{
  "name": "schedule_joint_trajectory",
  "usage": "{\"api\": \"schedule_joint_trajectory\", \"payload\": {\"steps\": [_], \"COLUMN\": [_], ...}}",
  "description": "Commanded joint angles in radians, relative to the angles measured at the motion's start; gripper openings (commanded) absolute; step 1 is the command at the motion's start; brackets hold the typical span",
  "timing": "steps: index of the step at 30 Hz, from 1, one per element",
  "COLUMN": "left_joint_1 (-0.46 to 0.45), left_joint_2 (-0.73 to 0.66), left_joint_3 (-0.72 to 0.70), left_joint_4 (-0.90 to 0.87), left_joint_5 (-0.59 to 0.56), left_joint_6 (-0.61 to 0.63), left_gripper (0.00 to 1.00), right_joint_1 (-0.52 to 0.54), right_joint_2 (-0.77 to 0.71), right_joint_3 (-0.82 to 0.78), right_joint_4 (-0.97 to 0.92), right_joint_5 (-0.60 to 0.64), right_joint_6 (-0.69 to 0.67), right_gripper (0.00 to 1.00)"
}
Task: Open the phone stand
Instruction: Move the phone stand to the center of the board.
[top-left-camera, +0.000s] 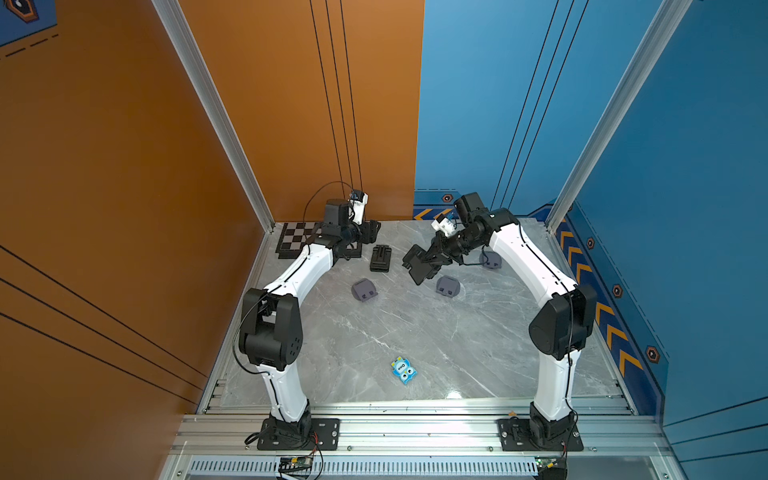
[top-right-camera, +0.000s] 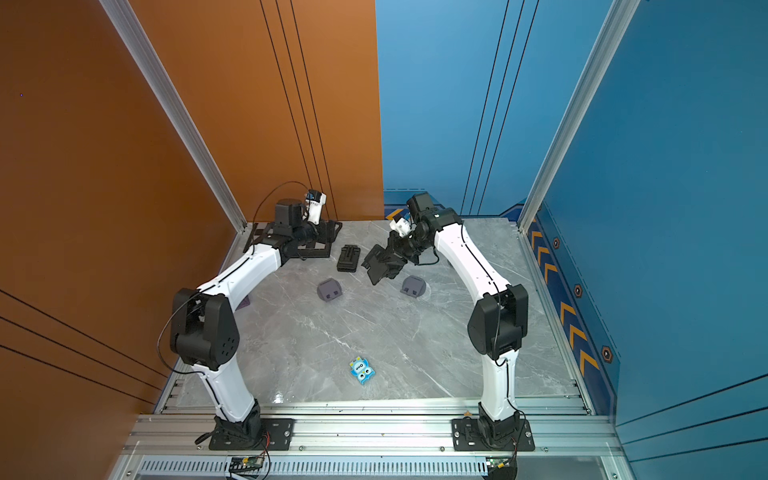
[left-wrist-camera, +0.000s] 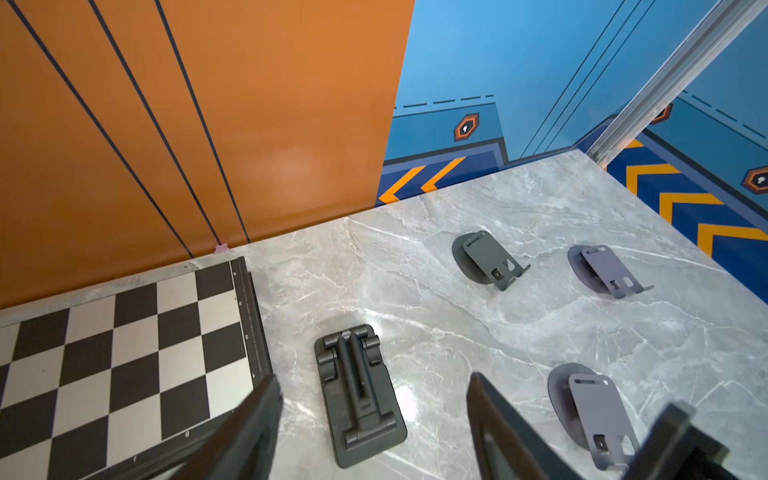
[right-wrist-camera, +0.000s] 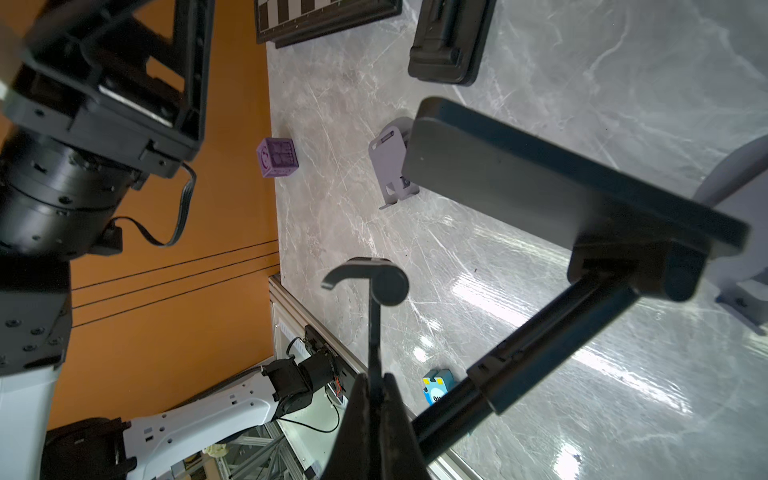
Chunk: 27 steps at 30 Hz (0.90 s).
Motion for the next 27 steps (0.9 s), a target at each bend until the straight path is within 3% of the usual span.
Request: {"api": "schedule_joint_trajectory", "payload": {"steps": [1, 3, 7, 17, 27], "left_joint_1": [-0.030, -0.045, -0.086, -0.193, -0.215], "left_joint_2": [-0.080, -0.124, -0.208, -0.369, -0.450], "left_joint_3": [-0.065, -0.120, -0.226, -0.372, -0.452], "left_joint_4": [0.002, 0.004, 0.003, -0.044, -0.055], "left_joint_5": [-0.038, -0.049, -0.059, -0.074, -0.072], "left_joint_6": [-0.036, -0.060, -0.104, -0.152, -0.167], "left_gripper": [0.85, 0.93, 1.00, 0.98, 0.98], "right_joint_1": [-0.046, -0.078, -0.153, -0.337, -0.499], "right_joint_2": [-0.008, -0.003, 0.021, 0.117, 0.163], "right_joint_3": [0.023, 0.027, 0.045, 0.083, 0.097], "right_joint_4": [0.085, 0.115, 0.160, 0.221, 0.220], "right_joint_5": [0.026, 0.033, 0.037, 0.027, 0.015], "right_joint_6": [0.124, 0.179, 0.277, 0.468, 0.533], "right_gripper": [0.00, 0.00, 0.00, 0.00, 0.00]}}
